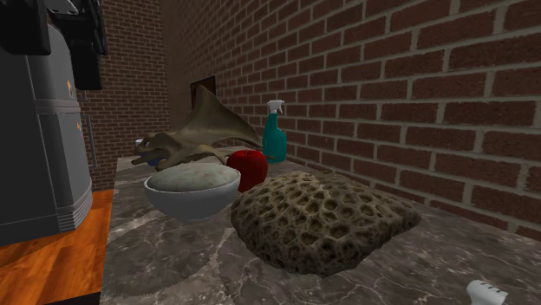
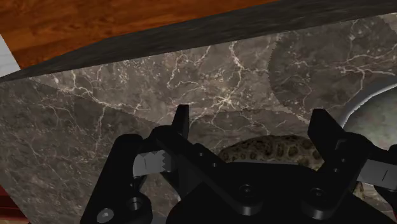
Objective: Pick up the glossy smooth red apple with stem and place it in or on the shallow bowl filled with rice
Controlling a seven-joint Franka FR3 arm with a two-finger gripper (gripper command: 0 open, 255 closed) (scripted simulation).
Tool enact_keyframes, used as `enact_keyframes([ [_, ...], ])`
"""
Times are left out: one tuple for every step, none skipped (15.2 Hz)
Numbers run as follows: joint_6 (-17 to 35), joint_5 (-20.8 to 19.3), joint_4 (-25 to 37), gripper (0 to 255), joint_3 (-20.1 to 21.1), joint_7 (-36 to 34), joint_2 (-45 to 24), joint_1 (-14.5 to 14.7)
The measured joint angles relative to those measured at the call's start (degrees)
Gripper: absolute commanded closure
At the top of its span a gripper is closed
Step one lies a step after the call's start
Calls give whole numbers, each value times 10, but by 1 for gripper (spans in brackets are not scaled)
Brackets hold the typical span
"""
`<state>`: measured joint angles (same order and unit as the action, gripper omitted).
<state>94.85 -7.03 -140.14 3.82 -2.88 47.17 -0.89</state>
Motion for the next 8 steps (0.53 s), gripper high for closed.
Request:
enact_keyframes([
  [0, 0, 0, 0, 0, 0, 0, 0],
  [7, 2, 3, 0, 0, 4, -9, 3],
  [17, 5, 7, 0, 0, 10, -23, 8],
  [31, 8, 12, 0, 1, 16, -40, 14],
  [44, 11, 16, 0, 0, 25, -55, 20],
  [57, 14, 22, 0, -1, 35, -72, 26],
  [72, 18, 29, 0, 1, 41, -94, 33],
  [85, 22, 39, 0, 2, 50, -114, 39],
])
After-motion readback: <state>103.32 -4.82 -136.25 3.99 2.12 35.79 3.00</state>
